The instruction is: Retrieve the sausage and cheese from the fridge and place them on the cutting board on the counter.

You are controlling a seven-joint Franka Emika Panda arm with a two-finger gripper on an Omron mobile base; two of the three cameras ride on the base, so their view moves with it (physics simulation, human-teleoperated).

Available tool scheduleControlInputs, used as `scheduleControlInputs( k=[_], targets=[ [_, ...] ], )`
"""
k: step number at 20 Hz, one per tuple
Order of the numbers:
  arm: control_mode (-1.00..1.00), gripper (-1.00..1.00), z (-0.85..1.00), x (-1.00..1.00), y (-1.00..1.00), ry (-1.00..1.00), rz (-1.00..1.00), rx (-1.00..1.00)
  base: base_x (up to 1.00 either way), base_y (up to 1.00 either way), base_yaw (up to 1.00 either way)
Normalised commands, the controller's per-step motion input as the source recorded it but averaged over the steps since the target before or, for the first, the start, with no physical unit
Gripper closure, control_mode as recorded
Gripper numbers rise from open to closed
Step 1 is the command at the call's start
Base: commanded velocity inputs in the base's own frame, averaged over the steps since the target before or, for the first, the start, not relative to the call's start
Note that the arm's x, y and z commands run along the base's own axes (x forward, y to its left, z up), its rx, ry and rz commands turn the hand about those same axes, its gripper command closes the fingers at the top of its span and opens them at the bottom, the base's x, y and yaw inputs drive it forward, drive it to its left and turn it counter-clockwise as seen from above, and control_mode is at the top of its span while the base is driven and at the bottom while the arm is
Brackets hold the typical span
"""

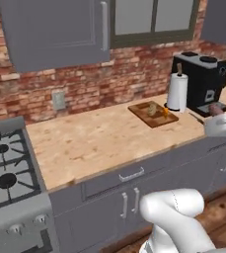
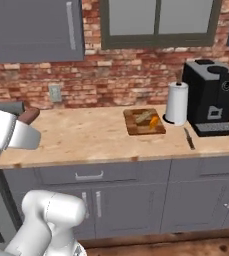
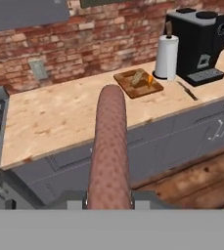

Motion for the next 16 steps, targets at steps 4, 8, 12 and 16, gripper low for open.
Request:
scheduleControlInputs(
  k=[4, 8, 12, 16],
  targets=[
    [1.0, 1.0, 0.0, 0.0, 0.0, 0.0, 0.0, 0.0, 0.0, -1.0, 0.22],
    [1.0, 1.0, 0.0, 0.0, 0.0, 0.0, 0.0, 0.0, 0.21, -0.42, 0.0],
    [1.0, 1.0, 0.0, 0.0, 0.0, 0.0, 0.0, 0.0, 0.64, -0.03, 0.0],
    [1.0, 1.0, 0.0, 0.0, 0.0, 0.0, 0.0, 0.0, 0.69, 0.1, 0.16]
  ],
)
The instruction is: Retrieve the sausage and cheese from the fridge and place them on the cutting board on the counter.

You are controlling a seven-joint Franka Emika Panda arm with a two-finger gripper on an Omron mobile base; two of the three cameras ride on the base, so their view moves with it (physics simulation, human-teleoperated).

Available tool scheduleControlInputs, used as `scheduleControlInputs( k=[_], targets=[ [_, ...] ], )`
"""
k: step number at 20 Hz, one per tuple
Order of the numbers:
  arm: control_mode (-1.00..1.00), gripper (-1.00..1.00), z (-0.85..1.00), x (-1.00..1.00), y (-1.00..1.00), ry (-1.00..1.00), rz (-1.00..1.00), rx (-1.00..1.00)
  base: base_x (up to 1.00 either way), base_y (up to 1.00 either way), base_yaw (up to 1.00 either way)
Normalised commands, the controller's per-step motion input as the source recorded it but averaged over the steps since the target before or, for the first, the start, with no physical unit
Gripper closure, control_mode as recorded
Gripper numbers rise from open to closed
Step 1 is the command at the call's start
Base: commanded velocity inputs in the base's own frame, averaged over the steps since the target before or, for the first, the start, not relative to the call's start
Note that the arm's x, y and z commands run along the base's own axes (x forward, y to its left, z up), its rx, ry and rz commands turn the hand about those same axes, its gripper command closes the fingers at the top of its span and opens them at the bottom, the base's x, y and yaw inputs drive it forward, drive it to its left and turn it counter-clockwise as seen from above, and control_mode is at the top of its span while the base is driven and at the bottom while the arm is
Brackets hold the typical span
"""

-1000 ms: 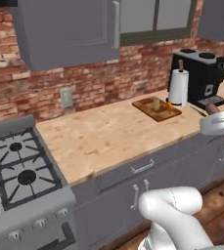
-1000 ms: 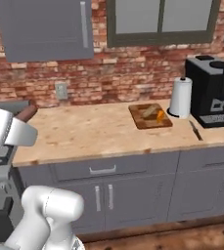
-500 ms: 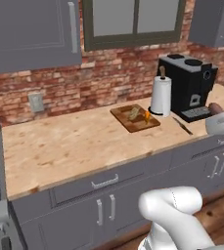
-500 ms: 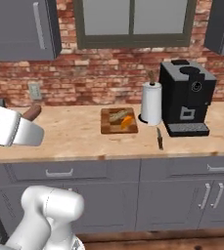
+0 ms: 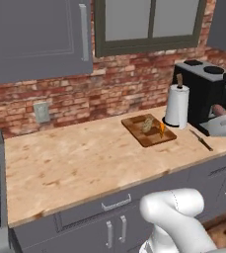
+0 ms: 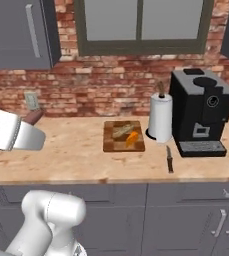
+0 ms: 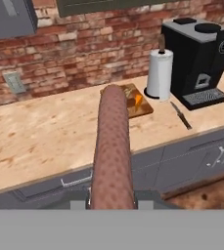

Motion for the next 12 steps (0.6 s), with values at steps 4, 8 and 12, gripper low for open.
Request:
scheduleControlInputs(
  k=[4, 8, 12],
  targets=[
    [1.0, 1.0, 0.0, 0.0, 0.0, 0.0, 0.0, 0.0, 0.69, -0.07, 0.18],
    [1.0, 1.0, 0.0, 0.0, 0.0, 0.0, 0.0, 0.0, 0.8, -0.38, 0.09],
    [1.0, 1.0, 0.0, 0.0, 0.0, 0.0, 0.0, 0.0, 0.8, -0.68, 0.03]
  ],
)
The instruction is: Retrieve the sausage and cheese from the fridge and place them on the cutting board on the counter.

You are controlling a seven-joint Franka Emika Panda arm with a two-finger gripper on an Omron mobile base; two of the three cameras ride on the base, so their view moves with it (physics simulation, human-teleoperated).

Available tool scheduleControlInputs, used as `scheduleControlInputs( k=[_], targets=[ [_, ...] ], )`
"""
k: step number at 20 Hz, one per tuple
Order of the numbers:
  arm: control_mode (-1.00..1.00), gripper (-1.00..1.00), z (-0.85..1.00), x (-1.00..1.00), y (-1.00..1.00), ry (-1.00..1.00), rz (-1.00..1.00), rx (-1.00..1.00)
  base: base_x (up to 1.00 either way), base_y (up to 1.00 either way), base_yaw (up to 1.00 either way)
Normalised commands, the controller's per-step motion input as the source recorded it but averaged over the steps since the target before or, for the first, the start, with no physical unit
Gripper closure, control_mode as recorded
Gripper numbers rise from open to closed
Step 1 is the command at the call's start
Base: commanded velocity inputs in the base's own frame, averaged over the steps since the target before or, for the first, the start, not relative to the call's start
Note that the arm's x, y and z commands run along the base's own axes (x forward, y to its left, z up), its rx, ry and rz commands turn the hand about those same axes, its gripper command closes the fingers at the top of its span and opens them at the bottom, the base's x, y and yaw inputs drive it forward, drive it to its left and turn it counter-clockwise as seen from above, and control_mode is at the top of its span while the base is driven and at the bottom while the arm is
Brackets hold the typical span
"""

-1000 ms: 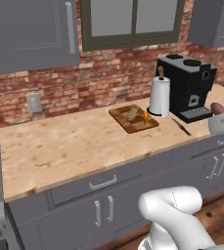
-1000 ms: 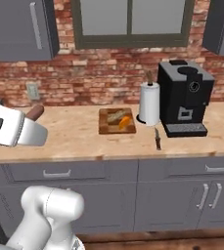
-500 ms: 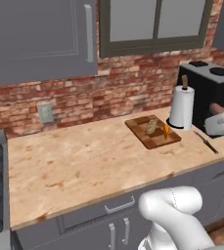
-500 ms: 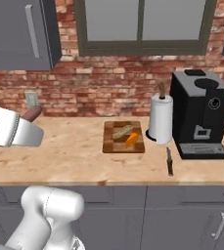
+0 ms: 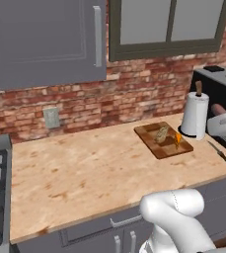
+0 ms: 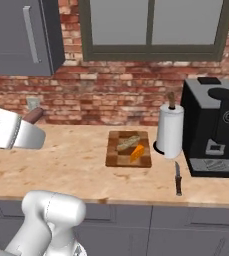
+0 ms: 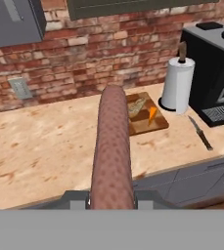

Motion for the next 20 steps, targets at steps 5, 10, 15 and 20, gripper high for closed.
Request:
scheduleControlInputs(
  k=[5, 10, 15, 20],
  targets=[
    [1.0, 1.0, 0.0, 0.0, 0.0, 0.0, 0.0, 0.0, 0.66, -0.99, 0.0],
    [1.0, 1.0, 0.0, 0.0, 0.0, 0.0, 0.0, 0.0, 0.87, -1.0, 0.08],
    [1.0, 1.0, 0.0, 0.0, 0.0, 0.0, 0.0, 0.0, 0.99, -0.77, 0.01],
    [-1.0, 1.0, -0.04, 0.2, -0.12, 0.07, -0.02, 0.0, 0.8, -0.49, -0.02]
  ],
)
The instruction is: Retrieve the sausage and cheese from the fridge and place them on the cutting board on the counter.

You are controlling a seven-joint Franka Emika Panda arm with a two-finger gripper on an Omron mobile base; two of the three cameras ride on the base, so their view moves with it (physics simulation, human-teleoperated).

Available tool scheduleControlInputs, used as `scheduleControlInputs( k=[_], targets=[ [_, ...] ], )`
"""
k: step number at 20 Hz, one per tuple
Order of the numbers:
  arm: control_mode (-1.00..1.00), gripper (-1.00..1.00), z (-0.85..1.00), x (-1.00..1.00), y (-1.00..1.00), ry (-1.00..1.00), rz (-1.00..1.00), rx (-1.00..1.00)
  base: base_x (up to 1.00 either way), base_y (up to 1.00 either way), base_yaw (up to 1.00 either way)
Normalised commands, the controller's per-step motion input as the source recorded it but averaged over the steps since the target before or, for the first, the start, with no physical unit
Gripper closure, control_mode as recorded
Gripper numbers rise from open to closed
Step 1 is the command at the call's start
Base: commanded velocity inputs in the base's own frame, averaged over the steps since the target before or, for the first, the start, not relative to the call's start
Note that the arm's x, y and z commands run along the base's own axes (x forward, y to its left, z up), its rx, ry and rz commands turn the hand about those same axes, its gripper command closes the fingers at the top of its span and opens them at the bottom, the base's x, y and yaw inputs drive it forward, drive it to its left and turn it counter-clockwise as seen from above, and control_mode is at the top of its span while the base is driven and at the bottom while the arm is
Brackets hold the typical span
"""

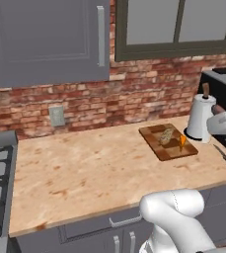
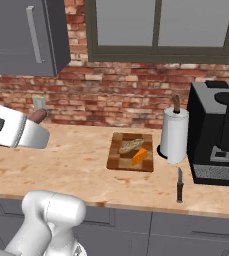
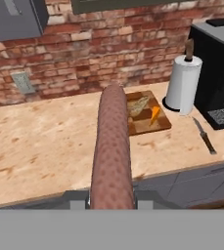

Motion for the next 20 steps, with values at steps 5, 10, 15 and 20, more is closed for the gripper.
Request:
scheduleControlInputs(
  k=[5, 10, 15, 20],
  targets=[
    [-1.0, 1.0, -0.28, 0.83, -0.59, 0.33, -0.17, 0.0, 0.0, 0.0, 0.0],
    [-1.0, 1.0, -0.43, 0.77, -0.37, 0.3, -0.2, 0.0, 0.0, 0.0, 0.0],
    [-1.0, 1.0, -0.68, 0.67, -0.01, -0.01, -0.16, 0.02, 0.0, 0.0, 0.0],
    [-1.0, 1.0, -0.79, 0.77, 0.0, -0.08, -0.01, 0.1, 0.0, 0.0, 0.0]
  ],
)
